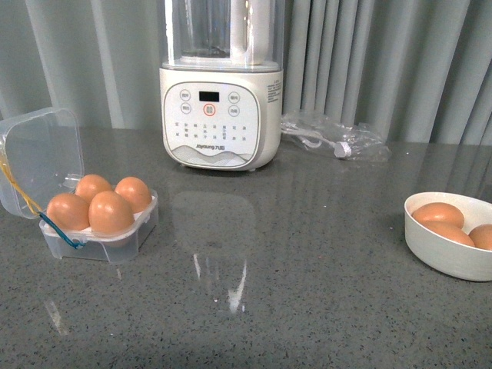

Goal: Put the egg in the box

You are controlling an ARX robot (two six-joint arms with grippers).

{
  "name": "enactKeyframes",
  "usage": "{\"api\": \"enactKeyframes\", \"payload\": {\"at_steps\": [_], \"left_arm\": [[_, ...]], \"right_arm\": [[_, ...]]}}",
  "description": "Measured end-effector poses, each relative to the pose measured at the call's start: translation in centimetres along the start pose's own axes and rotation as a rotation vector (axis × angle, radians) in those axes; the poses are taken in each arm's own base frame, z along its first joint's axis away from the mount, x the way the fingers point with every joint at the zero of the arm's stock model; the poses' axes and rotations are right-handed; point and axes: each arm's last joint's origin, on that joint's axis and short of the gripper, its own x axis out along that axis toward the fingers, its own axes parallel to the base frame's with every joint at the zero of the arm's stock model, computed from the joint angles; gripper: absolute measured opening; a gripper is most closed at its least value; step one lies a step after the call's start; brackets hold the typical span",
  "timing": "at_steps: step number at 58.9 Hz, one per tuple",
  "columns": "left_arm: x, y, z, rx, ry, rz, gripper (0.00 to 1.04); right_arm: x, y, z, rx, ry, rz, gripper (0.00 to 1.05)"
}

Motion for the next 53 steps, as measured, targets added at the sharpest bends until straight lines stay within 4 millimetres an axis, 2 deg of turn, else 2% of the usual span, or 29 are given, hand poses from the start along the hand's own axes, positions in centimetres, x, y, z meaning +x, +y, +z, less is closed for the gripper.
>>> {"api": "enactKeyframes", "payload": {"at_steps": [20, 41, 46, 53], "left_arm": [[0.0, 0.0, 0.0, 0.000, 0.000, 0.000, 0.98], [0.0, 0.0, 0.0, 0.000, 0.000, 0.000, 0.98], [0.0, 0.0, 0.0, 0.000, 0.000, 0.000, 0.98], [0.0, 0.0, 0.0, 0.000, 0.000, 0.000, 0.98]], "right_arm": [[-1.0, 0.0, -1.5, 0.000, -0.008, 0.000, 0.03], [-1.6, 0.0, -1.5, 0.000, -0.011, 0.000, 0.03], [-2.3, 0.0, -1.9, 0.000, 0.025, 0.001, 0.03], [-2.7, 0.0, -1.7, 0.000, -0.008, 0.001, 0.03]]}}
